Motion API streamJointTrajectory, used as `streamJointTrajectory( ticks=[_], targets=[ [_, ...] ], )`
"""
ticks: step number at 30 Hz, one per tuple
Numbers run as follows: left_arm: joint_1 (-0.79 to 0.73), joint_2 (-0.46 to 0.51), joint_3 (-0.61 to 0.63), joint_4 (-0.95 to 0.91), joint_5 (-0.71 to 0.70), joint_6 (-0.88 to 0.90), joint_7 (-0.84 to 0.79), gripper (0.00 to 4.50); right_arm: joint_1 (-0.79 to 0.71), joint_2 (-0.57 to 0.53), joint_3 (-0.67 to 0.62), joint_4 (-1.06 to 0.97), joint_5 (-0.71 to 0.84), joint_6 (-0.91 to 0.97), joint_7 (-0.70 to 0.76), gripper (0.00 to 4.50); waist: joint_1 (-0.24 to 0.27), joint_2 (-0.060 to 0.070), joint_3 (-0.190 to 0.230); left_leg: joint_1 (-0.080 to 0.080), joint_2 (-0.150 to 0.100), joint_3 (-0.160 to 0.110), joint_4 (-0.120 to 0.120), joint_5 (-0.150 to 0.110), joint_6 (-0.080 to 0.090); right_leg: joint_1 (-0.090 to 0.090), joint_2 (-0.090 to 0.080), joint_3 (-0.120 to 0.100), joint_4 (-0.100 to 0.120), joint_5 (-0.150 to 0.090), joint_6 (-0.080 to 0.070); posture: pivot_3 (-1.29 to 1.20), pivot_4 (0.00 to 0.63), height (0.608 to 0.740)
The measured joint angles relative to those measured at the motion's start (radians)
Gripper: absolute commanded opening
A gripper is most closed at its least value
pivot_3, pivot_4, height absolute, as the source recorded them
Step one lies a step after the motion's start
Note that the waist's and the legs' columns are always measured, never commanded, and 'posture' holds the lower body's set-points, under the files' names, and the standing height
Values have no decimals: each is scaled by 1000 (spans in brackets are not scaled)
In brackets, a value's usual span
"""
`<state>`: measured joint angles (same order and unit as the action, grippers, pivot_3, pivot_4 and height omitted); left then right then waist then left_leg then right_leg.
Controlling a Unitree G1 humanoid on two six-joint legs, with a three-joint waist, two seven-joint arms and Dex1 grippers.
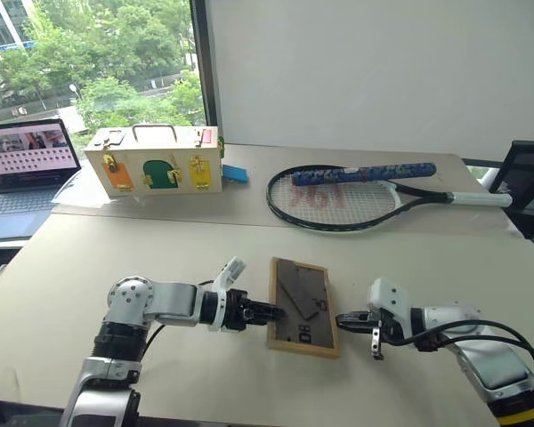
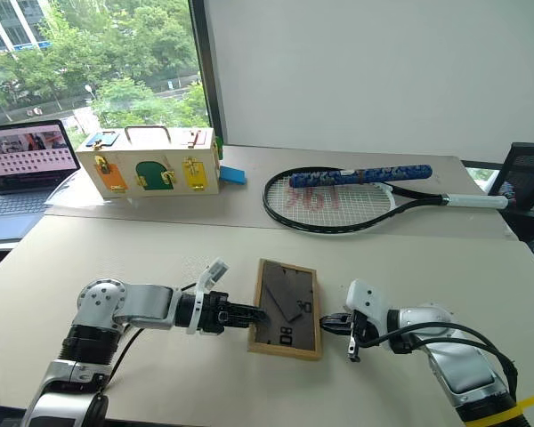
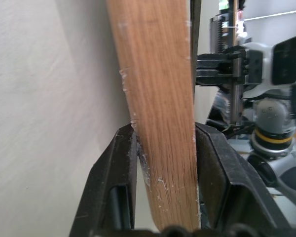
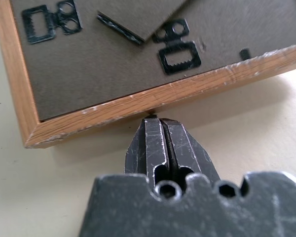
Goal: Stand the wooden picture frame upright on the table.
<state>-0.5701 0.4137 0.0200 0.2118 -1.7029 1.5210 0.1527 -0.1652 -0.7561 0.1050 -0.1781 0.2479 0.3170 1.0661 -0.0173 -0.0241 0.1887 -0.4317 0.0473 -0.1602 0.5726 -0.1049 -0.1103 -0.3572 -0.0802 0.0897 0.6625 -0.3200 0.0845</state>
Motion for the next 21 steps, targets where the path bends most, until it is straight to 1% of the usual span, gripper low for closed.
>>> streamJointTrajectory(
  ticks=[5, 11, 14, 16, 19, 21],
  targets=[
    [0, -30, 2, 4, 15, -43, -21, 1133, -5, 0, -1, 13, -1, 15, -2, 0, 1, 0, 0, 0, 0, 0, 0, 0, 0, 0, 0, 0, 0, 0, 0, 0, 150, 722],
    [-2, -33, 3, 4, 30, -64, -41, 1133, -14, 0, -2, 11, -1, 33, -7, 0, 0, 0, 0, -1, 0, 0, 0, 0, 0, -1, 0, 0, 0, 0, 0, 0, 150, 722],
    [-2, -28, 13, 16, 4, -79, -44, 1133, -20, -9, -16, -2, 13, 50, -4, 0, 0, 0, 0, -2, 0, 0, 0, 0, 0, -2, 0, 0, 0, 0, 0, 0, 150, 722],
    [-3, -27, 23, 30, -41, -88, -50, 1133, -29, -26, -54, -19, 45, 64, 4, 0, 0, 1, 0, -4, 0, 0, 0, 0, 0, -4, 0, 0, 0, 0, 0, 0, 150, 722],
    [-6, -2, 25, 41, -144, -118, -53, 1133, -55, -81, -155, -26, 120, 109, 24, 0, 1, 1, 1, -6, 0, 0, 0, 0, 0, -6, 0, 0, 0, 0, 0, 0, 150, 722],
    [-7, -4, 44, 45, -198, -150, -47, 1133, -73, -119, -220, -9, 160, 135, 37, 0, 2, 1, 1, -6, 0, 0, 0, 0, 0, -6, 0, 0, 0, 0, 0, 0, 150, 722]
  ],
)
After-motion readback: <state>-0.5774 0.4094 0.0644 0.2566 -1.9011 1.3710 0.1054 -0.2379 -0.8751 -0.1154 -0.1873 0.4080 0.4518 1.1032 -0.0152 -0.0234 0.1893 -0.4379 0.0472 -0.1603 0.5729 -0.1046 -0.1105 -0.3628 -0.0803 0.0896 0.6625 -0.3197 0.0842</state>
